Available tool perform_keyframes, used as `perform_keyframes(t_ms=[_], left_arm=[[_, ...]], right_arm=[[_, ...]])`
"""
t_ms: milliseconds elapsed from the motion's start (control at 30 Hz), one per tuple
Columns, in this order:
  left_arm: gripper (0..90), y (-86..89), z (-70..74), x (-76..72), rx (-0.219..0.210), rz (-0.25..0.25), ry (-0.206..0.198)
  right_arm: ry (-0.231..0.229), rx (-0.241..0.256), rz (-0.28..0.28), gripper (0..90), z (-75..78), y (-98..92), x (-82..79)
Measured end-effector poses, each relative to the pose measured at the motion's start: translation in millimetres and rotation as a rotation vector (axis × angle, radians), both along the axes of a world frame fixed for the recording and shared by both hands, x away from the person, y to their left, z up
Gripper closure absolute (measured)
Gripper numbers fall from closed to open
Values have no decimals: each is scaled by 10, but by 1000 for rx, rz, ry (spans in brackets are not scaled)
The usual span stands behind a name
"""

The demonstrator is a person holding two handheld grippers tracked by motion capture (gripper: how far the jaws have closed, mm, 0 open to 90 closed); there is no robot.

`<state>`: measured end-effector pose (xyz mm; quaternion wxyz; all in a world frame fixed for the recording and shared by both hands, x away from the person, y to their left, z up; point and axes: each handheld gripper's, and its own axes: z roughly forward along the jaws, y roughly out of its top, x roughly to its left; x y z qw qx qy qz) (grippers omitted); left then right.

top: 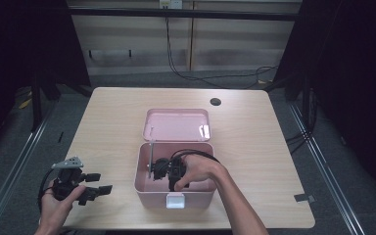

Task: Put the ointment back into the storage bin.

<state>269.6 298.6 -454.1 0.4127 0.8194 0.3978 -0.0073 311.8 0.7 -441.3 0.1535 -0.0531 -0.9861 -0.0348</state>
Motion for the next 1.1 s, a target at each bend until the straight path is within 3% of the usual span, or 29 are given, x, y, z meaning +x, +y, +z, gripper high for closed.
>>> perform_keyframes(t_ms=[400, 467, 600, 833, 1100], left_arm=[[214, -1, -1, 1, 1, 0, 0], [214, -2, -1, 0, 1, -1, -1], [213, -1, -1, 2, 1, -2, -1], [214, -1, 0, 1, 0, -1, -1], [214, -2, 0, 1, 1, -2, -1]], right_arm=[[25, 0, -6, 710, -112, 29, -25], [6, 0, 7, 708, -121, 16, -16], [14, 5, 4, 708, -143, 11, -29], [28, 16, 5, 709, -127, 15, -26], [14, 10, 4, 684, -112, 5, -20]])
